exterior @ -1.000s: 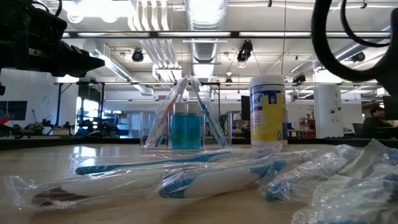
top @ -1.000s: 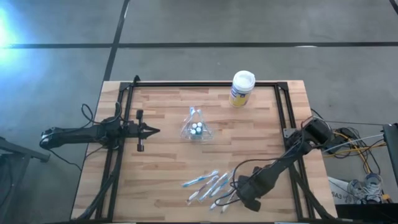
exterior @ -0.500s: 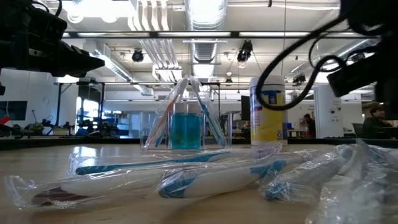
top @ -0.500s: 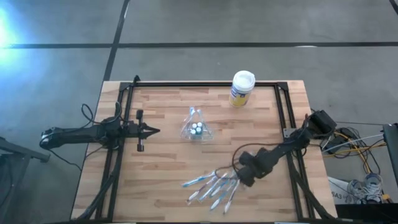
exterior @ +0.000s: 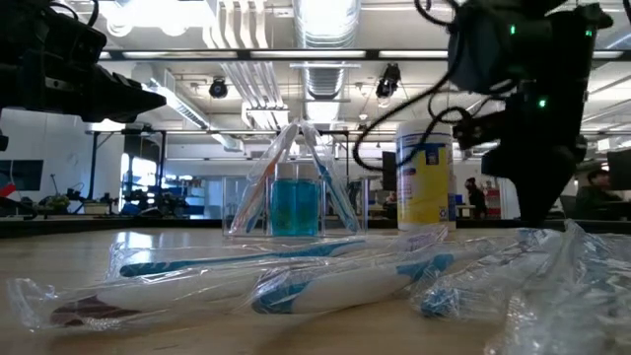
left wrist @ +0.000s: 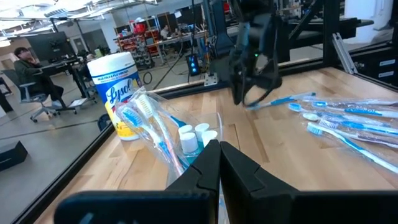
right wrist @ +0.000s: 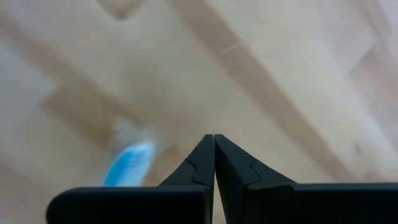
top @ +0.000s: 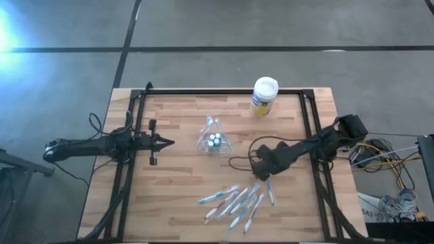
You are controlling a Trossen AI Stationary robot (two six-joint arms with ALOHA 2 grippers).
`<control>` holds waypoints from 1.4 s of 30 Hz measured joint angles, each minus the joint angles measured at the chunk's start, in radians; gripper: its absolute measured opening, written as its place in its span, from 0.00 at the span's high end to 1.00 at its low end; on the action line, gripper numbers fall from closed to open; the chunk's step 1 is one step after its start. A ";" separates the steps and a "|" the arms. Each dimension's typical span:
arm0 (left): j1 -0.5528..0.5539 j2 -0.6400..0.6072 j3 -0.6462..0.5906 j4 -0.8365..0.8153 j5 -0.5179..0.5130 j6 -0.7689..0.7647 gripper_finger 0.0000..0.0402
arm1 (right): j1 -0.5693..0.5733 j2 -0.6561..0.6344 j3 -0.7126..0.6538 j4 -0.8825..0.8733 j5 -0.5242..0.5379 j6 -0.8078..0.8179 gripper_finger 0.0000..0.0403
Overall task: Pick & Place toothbrushing station
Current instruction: Put the blue toothbrush into the transparent organizer
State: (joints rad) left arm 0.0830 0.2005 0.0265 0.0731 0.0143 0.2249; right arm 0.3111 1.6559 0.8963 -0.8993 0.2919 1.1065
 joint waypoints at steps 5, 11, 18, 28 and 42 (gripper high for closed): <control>0.000 0.000 0.000 -0.002 0.000 0.000 0.98 | 0.014 -0.076 0.037 -0.003 -0.080 0.060 0.98; 0.000 0.000 0.000 -0.003 0.000 -0.001 0.98 | 0.058 -0.153 0.051 0.004 -0.148 0.226 0.97; 0.000 0.000 0.000 -0.005 0.000 -0.008 0.98 | 0.127 -0.184 0.050 0.025 -0.171 0.335 0.80; 0.000 0.000 -0.001 -0.006 0.000 -0.008 0.98 | 0.138 -0.091 0.048 0.072 -0.185 0.394 0.47; -0.001 0.000 -0.001 -0.007 0.000 -0.008 0.98 | 0.131 0.049 0.048 0.080 -0.246 0.373 0.38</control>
State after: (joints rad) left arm 0.0822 0.2005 0.0254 0.0663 0.0141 0.2165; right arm 0.4422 1.7047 0.9440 -0.8197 0.0463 1.4796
